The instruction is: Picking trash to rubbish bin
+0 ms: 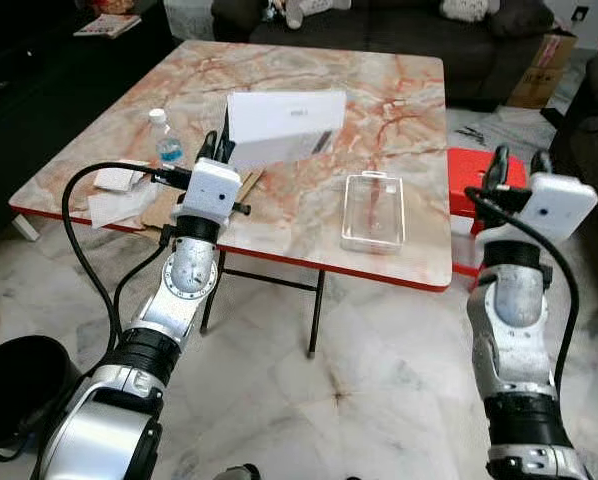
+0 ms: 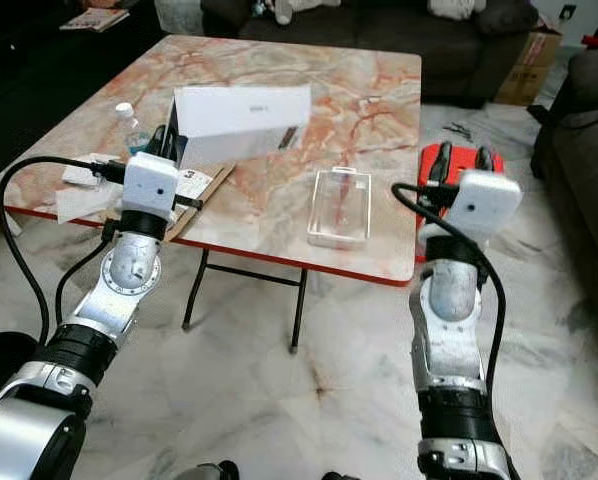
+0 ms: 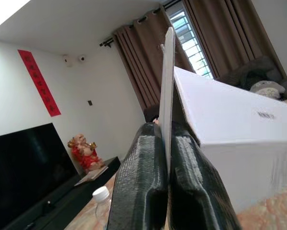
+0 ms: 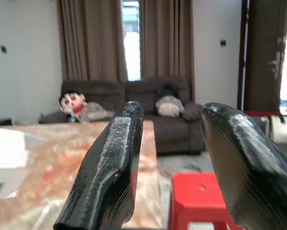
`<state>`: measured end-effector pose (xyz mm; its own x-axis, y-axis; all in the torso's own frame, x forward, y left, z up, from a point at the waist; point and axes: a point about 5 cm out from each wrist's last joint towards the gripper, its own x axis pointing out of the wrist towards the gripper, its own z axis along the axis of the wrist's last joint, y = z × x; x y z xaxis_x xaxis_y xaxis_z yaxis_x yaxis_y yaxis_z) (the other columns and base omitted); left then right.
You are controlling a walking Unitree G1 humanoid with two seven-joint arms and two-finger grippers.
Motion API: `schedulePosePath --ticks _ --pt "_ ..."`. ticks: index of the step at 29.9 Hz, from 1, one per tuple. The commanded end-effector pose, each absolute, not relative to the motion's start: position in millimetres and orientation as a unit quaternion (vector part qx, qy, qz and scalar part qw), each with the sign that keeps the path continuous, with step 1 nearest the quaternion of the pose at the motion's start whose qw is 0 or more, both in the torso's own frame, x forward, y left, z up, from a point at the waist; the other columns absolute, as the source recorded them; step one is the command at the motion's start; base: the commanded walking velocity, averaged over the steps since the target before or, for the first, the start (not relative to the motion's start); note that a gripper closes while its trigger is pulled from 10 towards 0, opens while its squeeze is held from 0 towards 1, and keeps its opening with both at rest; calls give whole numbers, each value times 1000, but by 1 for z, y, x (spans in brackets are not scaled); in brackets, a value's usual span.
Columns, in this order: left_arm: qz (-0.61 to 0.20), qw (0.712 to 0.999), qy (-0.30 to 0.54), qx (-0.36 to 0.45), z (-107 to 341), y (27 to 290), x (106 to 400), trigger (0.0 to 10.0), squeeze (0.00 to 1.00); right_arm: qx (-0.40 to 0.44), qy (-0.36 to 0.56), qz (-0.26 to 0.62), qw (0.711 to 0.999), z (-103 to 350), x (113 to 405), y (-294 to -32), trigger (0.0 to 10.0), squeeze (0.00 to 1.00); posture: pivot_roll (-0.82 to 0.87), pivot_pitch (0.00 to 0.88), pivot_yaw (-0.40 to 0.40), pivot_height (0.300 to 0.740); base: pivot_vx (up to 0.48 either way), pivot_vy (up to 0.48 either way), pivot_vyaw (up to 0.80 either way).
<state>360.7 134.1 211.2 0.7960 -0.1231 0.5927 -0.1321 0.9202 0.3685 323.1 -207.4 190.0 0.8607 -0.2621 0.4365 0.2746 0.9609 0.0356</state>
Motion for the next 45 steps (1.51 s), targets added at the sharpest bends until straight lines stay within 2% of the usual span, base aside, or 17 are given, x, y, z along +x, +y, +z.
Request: schedulePosePath --ticks 1,7,23,31,45 --pt "9 921 -331 204 215 139 359 10000 0 -15 -231 -154 961 191 319 -216 10000 0 89 66 6 740 0 0 0" --pt "10 921 -328 210 212 146 354 10000 0 -19 -228 -165 959 186 315 -223 10000 0 87 69 11 740 0 0 0" --pt "-5 927 -317 202 205 135 349 10000 0 -13 -215 -155 964 179 317 -215 10000 0 88 96 11 740 0 0 0" --pt "19 934 -280 222 192 159 351 10000 0 -10 -199 -165 966 170 313 -220 10000 0 89 115 11 740 0 0 0" --pt "20 936 -268 227 185 163 347 10000 0 -8 -188 -161 969 164 313 -218 10000 0 97 128 11 740 0 0 0"
